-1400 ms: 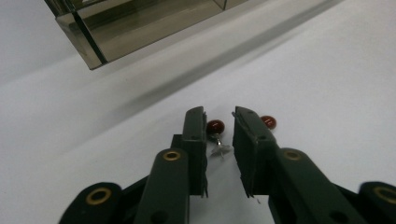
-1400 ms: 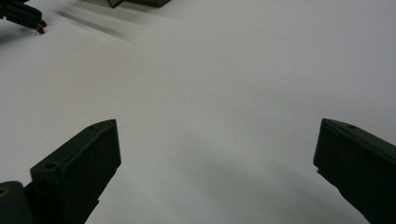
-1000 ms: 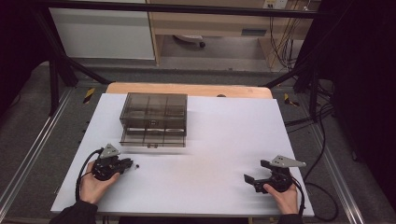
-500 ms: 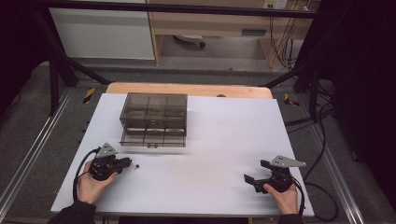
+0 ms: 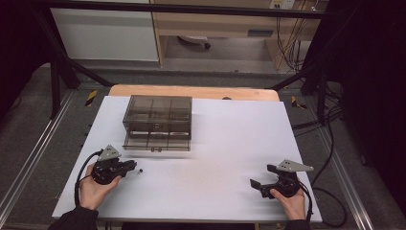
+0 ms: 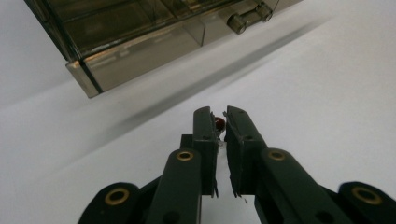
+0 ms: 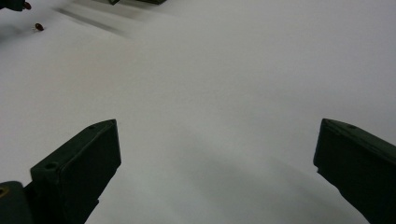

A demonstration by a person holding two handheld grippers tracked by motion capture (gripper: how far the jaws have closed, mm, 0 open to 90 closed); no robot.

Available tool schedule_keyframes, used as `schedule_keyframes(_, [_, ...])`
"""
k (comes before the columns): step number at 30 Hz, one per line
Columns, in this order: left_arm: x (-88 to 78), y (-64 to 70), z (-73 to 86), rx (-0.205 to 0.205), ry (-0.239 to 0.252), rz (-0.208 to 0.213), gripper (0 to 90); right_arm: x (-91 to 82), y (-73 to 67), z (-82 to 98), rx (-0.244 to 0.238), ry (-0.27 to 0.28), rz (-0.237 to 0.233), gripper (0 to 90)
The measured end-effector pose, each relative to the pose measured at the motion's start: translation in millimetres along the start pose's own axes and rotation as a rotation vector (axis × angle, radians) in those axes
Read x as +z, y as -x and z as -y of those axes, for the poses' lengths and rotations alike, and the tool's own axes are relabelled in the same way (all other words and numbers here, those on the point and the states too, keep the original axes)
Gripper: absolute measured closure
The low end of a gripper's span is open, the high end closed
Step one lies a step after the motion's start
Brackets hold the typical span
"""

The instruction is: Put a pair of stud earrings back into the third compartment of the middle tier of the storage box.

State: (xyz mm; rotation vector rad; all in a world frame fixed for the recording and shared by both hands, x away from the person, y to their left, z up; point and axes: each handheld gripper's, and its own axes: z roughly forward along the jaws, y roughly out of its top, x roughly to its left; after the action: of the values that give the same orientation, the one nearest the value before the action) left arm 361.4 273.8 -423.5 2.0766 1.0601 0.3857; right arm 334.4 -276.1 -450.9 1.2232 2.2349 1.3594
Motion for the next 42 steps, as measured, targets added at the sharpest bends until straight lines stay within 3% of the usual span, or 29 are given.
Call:
schedule_keyframes(18, [-4.0, 12.1, -22.6, 0.039, 0.005, 0.009, 82.4, 0.1, -0.4, 0.1, 0.000, -0.002, 0.001, 1.3])
schedule_keyframes(42, [14.1, 41.3, -82.6, 0.109, 0.021, 0.039, 82.4, 0.1, -0.3, 0.0, -0.005, -0.002, 0.001, 1.3])
